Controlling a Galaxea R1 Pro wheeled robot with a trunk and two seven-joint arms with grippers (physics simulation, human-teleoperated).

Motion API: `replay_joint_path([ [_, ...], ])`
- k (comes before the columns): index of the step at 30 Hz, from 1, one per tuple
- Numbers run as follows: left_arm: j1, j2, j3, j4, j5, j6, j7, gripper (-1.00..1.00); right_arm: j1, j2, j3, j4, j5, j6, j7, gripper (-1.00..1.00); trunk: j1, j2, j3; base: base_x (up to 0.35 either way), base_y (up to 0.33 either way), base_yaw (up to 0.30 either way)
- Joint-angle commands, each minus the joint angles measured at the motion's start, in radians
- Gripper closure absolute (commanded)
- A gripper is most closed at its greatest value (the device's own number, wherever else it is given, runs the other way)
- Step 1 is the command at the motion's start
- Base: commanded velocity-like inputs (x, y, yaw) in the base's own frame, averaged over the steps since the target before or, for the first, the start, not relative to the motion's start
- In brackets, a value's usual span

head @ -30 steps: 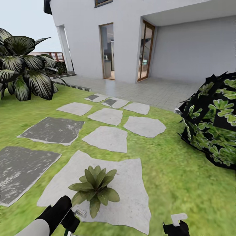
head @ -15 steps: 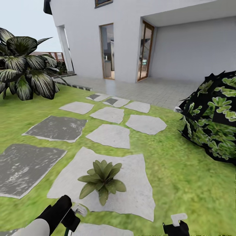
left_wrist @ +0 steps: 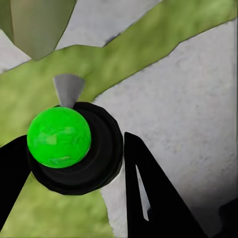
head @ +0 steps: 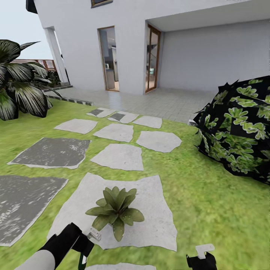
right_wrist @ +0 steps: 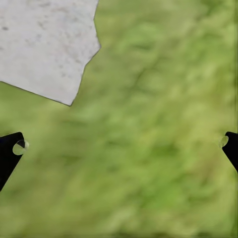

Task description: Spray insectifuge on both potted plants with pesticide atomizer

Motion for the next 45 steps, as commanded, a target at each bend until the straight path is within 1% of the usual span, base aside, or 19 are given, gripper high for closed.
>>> replay_joint_path([
  [1, 0.000, 0.001, 0.002, -0.001, -0.010, 0.000, -0.008, 1.00, -0.001, -0.001, -0.007, 0.002, 0.011, -0.004, -0.004, -1.00, 0.000, 0.000, -0.001, 0.002, 0.003, -0.014],
  [5, 0.000, 0.001, 0.008, -0.003, -0.010, -0.002, -0.008, 1.00, 0.001, -0.006, -0.007, 0.003, 0.012, -0.005, -0.004, -1.00, 0.000, 0.000, -0.001, 0.000, 0.001, -0.003],
  [10, 0.000, 0.001, 0.009, -0.006, -0.009, 0.000, -0.008, 1.00, 0.003, -0.005, -0.007, 0.002, 0.011, -0.004, -0.004, -1.00, 0.000, 0.000, -0.001, -0.006, 0.026, 0.000],
  [17, 0.000, 0.001, 0.009, -0.007, -0.009, 0.002, -0.008, 1.00, 0.003, -0.004, -0.007, 0.001, 0.011, -0.004, -0.004, -1.00, 0.000, 0.000, -0.001, -0.123, 0.259, -0.048],
  [23, 0.000, 0.000, 0.010, -0.007, -0.009, 0.003, -0.008, 1.00, 0.004, -0.002, -0.007, 0.001, 0.011, -0.004, -0.004, -1.00, 0.000, 0.000, -0.001, -0.075, 0.293, -0.262],
  [29, 0.000, -0.001, 0.010, -0.007, -0.009, 0.002, -0.008, 1.00, 0.004, -0.002, -0.007, 0.002, 0.011, -0.004, -0.004, -1.00, 0.000, 0.000, -0.001, 0.133, 0.290, -0.299],
  [39, 0.000, 0.001, 0.009, -0.004, -0.009, 0.003, -0.008, 1.00, 0.003, -0.002, -0.007, 0.003, 0.011, -0.004, -0.004, -1.00, 0.000, 0.000, -0.001, 0.002, 0.043, -0.298],
  [45, 0.000, 0.001, 0.010, -0.005, -0.009, 0.004, -0.008, 1.00, 0.004, -0.001, -0.007, 0.003, 0.011, -0.004, -0.004, -1.00, 0.000, 0.000, -0.001, -0.162, 0.232, -0.131],
])
